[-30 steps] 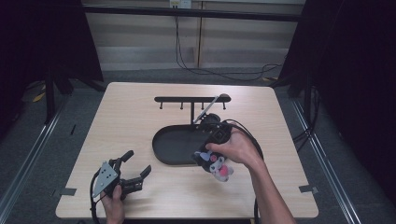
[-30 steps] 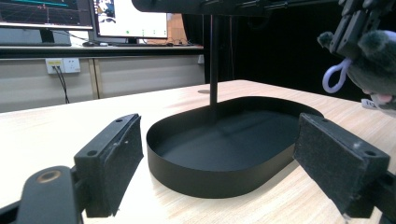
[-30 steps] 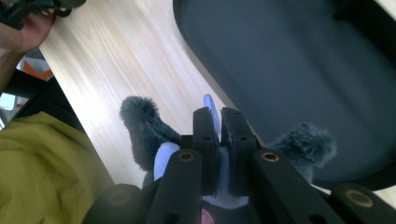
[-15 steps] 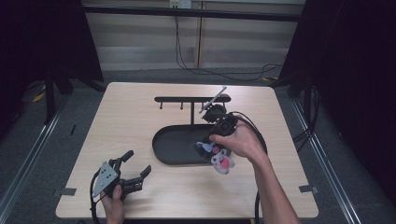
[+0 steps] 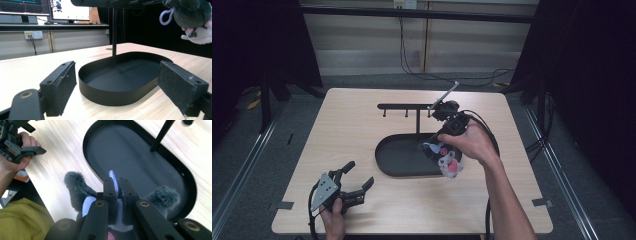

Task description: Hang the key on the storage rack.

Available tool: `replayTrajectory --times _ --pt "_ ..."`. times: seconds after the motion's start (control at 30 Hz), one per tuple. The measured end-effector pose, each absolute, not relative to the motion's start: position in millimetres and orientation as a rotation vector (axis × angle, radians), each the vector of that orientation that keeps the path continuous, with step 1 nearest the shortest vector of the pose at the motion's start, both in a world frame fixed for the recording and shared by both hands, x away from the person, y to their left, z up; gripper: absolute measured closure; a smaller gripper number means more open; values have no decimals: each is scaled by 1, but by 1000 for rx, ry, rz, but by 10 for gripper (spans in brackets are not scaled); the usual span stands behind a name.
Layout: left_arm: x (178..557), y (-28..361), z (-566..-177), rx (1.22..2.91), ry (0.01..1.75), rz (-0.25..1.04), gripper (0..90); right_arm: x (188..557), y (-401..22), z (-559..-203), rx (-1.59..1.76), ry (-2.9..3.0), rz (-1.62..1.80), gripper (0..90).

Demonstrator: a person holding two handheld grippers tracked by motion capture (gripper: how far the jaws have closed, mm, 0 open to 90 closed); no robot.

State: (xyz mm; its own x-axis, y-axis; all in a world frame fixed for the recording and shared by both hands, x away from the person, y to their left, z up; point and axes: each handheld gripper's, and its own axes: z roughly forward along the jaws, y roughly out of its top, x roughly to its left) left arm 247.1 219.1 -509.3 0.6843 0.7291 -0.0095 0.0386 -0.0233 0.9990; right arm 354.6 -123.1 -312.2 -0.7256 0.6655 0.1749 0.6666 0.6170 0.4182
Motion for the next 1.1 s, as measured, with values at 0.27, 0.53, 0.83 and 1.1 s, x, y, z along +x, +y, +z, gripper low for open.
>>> replayTrajectory --times 0.27,0.53,0.83,1.1 --pt "247 219 -509 1511 656 616 154 365 -121 -294 -1178 -2824 -738 851" --pt "247 219 -509 1520 653 621 154 375 -122 -280 -1189 -2820 -743 852" --pt "247 219 -509 1506 659 621 154 392 -127 -268 -1225 -2793 -759 851" --pt "247 219 -509 1513 657 622 154 407 -131 -270 -1271 -2764 -756 851"
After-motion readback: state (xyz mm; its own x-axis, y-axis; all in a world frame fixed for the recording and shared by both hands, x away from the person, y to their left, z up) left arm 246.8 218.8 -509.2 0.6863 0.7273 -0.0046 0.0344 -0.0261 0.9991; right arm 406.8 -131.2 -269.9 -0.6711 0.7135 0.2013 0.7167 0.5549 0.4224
